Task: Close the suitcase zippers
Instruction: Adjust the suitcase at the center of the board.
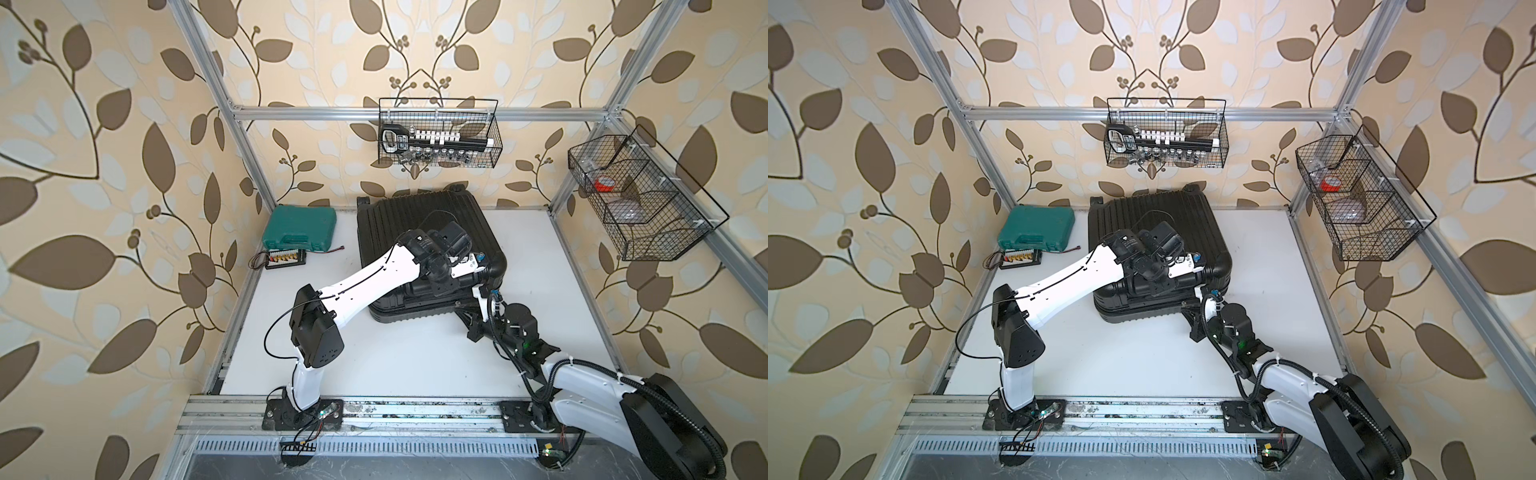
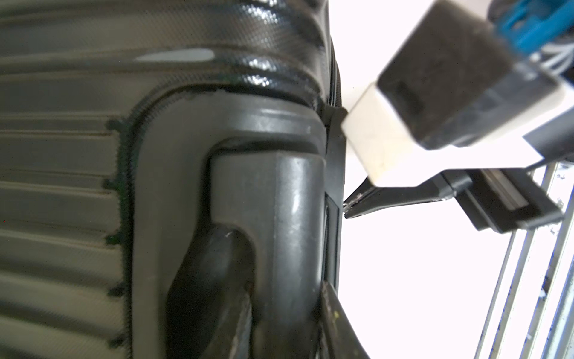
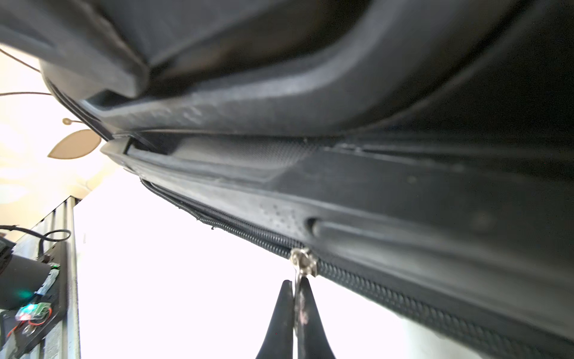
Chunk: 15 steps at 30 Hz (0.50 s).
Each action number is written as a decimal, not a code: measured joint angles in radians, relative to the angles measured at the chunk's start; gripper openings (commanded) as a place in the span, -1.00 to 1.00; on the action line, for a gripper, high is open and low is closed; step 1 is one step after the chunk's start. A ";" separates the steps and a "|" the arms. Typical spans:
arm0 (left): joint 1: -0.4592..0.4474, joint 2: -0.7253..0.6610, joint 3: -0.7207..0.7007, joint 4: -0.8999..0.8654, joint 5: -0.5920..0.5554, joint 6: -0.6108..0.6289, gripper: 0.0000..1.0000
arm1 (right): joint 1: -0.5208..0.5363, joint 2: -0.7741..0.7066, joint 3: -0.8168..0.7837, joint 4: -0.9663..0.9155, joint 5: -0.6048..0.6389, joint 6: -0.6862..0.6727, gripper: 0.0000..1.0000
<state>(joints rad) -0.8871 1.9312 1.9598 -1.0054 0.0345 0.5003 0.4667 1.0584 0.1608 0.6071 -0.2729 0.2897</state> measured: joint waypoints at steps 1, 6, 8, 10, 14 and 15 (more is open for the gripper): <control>-0.002 0.000 0.002 0.000 -0.006 -0.005 -0.77 | 0.006 -0.011 -0.005 -0.001 0.011 -0.004 -1.00; -0.003 0.025 0.079 -0.055 -0.012 -0.032 -0.78 | 0.068 -0.039 -0.015 0.010 0.085 -0.055 -1.00; -0.004 0.049 0.127 -0.082 -0.011 -0.051 -0.80 | 0.095 -0.038 -0.015 0.023 0.108 -0.079 -1.00; -0.004 0.070 0.166 -0.094 -0.011 -0.073 -0.81 | 0.118 -0.030 -0.015 0.040 0.128 -0.103 -1.00; -0.004 0.105 0.220 -0.101 -0.010 -0.107 -0.81 | 0.161 -0.003 -0.012 0.069 0.161 -0.151 -1.00; -0.005 0.111 0.226 -0.101 -0.009 -0.112 -0.82 | 0.171 0.002 -0.009 0.071 0.167 -0.161 -1.00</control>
<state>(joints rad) -0.8917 2.0418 2.1857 -1.1069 0.0257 0.3882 0.6373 1.0607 0.1520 0.6777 -0.1059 0.1287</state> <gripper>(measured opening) 0.299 0.050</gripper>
